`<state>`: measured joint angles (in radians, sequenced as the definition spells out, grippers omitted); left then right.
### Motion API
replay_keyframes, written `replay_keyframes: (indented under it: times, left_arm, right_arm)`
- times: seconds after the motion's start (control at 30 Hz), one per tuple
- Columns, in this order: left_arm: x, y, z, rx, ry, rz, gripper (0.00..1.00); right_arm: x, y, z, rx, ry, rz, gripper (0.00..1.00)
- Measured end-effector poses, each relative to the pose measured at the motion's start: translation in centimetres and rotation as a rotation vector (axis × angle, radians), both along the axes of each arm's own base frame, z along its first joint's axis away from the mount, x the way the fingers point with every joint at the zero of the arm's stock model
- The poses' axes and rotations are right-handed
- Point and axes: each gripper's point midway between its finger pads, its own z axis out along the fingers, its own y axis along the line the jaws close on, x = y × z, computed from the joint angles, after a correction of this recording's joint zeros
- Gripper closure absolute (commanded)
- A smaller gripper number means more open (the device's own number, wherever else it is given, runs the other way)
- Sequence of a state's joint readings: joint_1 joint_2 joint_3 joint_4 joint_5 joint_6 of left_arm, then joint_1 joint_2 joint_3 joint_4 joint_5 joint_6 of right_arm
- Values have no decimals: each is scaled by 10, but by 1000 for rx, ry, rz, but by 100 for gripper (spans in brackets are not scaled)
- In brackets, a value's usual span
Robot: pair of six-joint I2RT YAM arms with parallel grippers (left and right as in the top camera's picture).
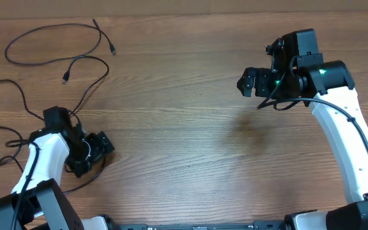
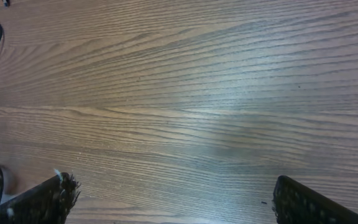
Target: Untangle cables
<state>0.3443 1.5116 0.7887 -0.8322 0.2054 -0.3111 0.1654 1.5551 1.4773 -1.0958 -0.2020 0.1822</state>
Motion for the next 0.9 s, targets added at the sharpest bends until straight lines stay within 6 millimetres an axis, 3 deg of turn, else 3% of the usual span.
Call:
replay_keyframes:
  times: [0.27, 0.4, 0.9]
  left_arm:
    - [2, -7, -4, 128, 27, -86, 29]
    - [-3, -8, -8, 158, 47, -94, 46]
    - [-2, 1, -9, 211, 47, -88, 57]
  right_arm:
    - [0, 0, 0, 0, 1, 0, 0]
    - [0, 0, 0, 1, 1, -1, 0]
    - [0, 0, 0, 0, 1, -1, 0]
